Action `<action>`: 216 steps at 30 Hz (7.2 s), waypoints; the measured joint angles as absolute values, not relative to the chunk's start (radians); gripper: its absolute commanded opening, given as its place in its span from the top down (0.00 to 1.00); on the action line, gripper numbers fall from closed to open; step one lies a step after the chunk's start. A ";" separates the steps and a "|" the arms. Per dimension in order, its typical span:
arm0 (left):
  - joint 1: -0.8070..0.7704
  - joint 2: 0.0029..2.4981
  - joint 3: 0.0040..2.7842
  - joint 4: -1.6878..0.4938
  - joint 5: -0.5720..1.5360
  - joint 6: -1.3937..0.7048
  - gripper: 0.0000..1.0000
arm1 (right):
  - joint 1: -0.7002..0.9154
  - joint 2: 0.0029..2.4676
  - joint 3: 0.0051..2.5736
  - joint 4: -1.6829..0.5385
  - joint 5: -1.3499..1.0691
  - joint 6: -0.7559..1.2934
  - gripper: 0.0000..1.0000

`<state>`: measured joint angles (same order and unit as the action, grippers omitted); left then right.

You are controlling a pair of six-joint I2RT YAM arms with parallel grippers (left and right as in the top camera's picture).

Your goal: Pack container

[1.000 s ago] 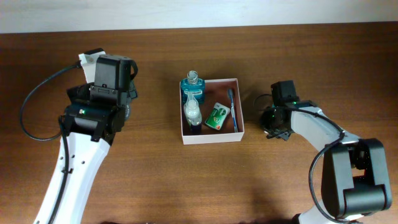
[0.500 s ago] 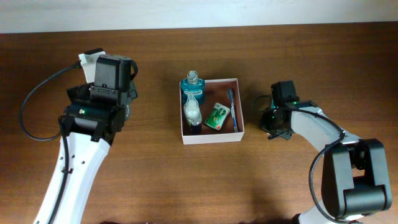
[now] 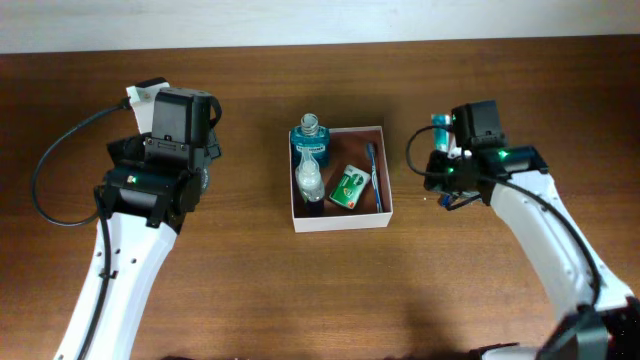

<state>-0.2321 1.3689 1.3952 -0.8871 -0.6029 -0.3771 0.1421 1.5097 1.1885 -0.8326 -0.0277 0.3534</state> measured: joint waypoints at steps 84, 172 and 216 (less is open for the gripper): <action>-0.232 1.369 1.395 -0.888 -0.603 -0.377 0.01 | 0.020 1.925 1.180 -0.620 0.147 0.463 0.78; -0.232 1.369 1.395 -0.888 -0.603 -0.377 0.01 | 0.440 0.785 1.336 -0.963 0.081 0.275 0.01; -0.232 1.369 1.395 -0.888 -0.603 -0.377 0.01 | 0.289 0.163 0.413 -0.034 0.353 0.261 0.01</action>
